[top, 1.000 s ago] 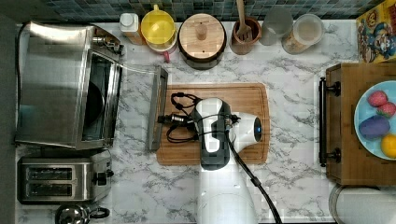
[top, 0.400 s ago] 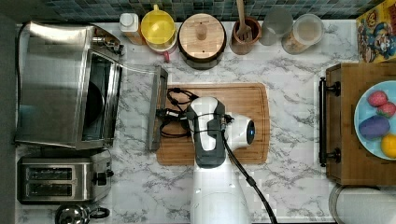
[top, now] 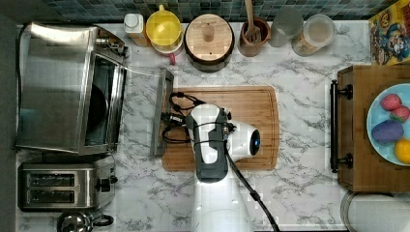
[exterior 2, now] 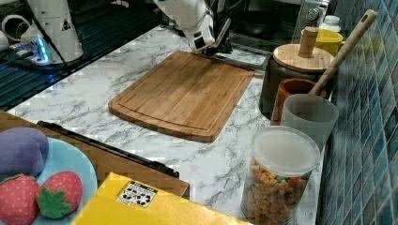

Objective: Close the oven.

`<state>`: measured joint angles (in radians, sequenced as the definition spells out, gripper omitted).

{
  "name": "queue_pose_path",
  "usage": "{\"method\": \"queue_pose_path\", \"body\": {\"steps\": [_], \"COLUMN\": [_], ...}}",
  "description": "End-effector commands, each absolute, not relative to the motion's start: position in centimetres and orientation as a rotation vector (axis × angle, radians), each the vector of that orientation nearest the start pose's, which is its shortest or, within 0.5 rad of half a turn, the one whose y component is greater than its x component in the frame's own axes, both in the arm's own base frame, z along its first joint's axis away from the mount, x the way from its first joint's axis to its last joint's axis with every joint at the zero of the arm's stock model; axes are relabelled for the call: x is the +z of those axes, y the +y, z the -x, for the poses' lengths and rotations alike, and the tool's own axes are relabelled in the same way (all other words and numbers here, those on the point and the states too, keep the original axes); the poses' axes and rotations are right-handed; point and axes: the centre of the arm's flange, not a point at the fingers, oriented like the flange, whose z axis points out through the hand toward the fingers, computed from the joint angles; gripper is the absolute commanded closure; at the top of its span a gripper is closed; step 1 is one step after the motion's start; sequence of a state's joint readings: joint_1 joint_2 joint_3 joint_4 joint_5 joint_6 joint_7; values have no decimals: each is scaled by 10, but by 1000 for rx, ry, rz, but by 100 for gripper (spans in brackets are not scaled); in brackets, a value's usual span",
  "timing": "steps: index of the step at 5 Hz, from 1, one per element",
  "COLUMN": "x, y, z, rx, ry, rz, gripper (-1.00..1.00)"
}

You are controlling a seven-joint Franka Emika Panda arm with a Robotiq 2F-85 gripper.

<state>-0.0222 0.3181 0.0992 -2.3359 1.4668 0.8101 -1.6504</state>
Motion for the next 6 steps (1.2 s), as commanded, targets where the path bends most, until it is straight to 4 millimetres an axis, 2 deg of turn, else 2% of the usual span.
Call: {"method": "queue_pose_path", "body": {"steps": [1,2,3,4,5,6], "x": [373,400,424,451,474,489], "y": [202,225,239,268,306,329], "z": [-538,-544,-545,-551,-554,-556], "rx": [-428,-434,-460,-435,-448,-425], "ry": [48,49,42,3,-49,-51], "rz": [2189,2207,2226,2310,2434,2481], "gripper": [100,100,100,100,100,100]}}
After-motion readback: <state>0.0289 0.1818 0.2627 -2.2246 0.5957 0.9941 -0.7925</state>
